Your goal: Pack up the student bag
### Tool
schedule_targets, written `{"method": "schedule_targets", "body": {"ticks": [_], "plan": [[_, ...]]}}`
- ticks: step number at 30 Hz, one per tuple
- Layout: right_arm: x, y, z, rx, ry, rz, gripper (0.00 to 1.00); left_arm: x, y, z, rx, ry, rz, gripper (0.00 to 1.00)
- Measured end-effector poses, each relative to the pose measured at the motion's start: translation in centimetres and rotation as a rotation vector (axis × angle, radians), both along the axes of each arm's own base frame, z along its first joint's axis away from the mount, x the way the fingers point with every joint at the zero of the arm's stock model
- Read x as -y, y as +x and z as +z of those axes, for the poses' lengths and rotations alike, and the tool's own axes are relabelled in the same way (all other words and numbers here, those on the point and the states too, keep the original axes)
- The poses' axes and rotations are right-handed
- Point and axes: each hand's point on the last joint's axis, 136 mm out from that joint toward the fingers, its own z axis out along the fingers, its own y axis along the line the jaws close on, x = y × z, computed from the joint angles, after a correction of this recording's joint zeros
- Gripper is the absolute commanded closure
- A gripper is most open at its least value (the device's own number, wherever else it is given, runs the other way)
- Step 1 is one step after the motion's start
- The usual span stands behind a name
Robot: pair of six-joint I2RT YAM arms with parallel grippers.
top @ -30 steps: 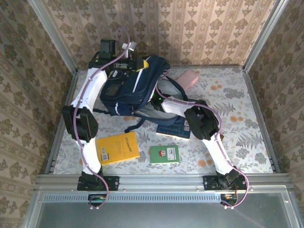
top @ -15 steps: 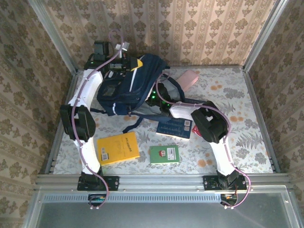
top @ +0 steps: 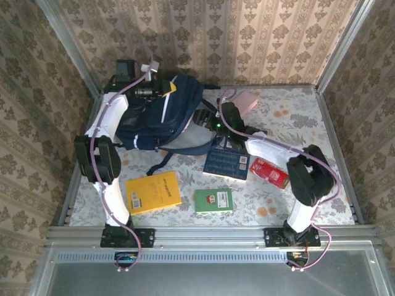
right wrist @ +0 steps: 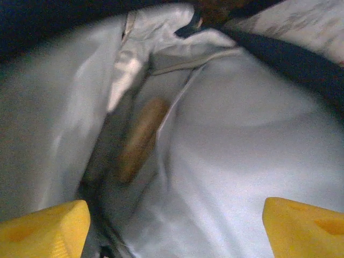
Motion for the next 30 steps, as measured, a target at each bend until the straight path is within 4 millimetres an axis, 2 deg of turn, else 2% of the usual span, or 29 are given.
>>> {"method": "schedule_targets", "body": {"ticks": [4, 6, 8, 12, 13, 15, 17, 22, 25, 27, 28, 30], "plan": [[2.9, 0.0, 1.8, 0.022, -0.132, -0.037, 0.35, 0.6, -0.2, -3.4, -0.026, 0.118, 0.040, 1.00], [4.6, 0.1, 1.9, 0.010, -0.165, -0.063, 0.42, 0.5, -0.3, -4.8, -0.031, 0.192, 0.059, 1.00], [6.6, 0.4, 1.5, -0.015, -0.190, -0.096, 0.43, 0.2, -0.4, -5.9, -0.026, 0.261, 0.077, 0.97], [10.4, 0.6, 0.2, -0.090, -0.228, -0.159, 0.42, 0.0, -0.4, -7.8, -0.032, 0.367, 0.087, 0.59], [11.2, 0.5, 0.0, -0.105, -0.238, -0.170, 0.39, 0.0, -0.2, -8.1, -0.026, 0.398, 0.088, 0.53], [12.2, -0.3, -0.2, -0.123, -0.252, -0.178, 0.36, 0.3, -0.1, -8.4, -0.013, 0.457, 0.086, 0.45], [12.9, -1.6, 0.0, -0.130, -0.265, -0.185, 0.35, 0.9, -0.1, -7.8, 0.028, 0.509, 0.081, 0.39], [15.0, -4.5, 1.5, -0.116, -0.265, -0.215, 0.31, 4.7, 0.3, -3.5, 0.210, 0.580, 0.066, 0.28], [16.5, -5.2, 1.5, -0.123, -0.265, -0.249, 0.31, 8.2, 1.6, -1.8, 0.316, 0.582, 0.056, 0.29], [17.4, -4.9, 0.9, -0.145, -0.242, -0.264, 0.32, 10.5, 2.3, -2.4, 0.337, 0.577, 0.038, 0.31], [18.0, -4.4, 0.4, -0.164, -0.216, -0.276, 0.32, 11.6, 2.6, -3.4, 0.333, 0.577, 0.025, 0.32], [18.5, -3.0, -1.1, -0.200, -0.162, -0.280, 0.32, 12.5, 2.8, -6.0, 0.288, 0.592, 0.007, 0.33]]}}
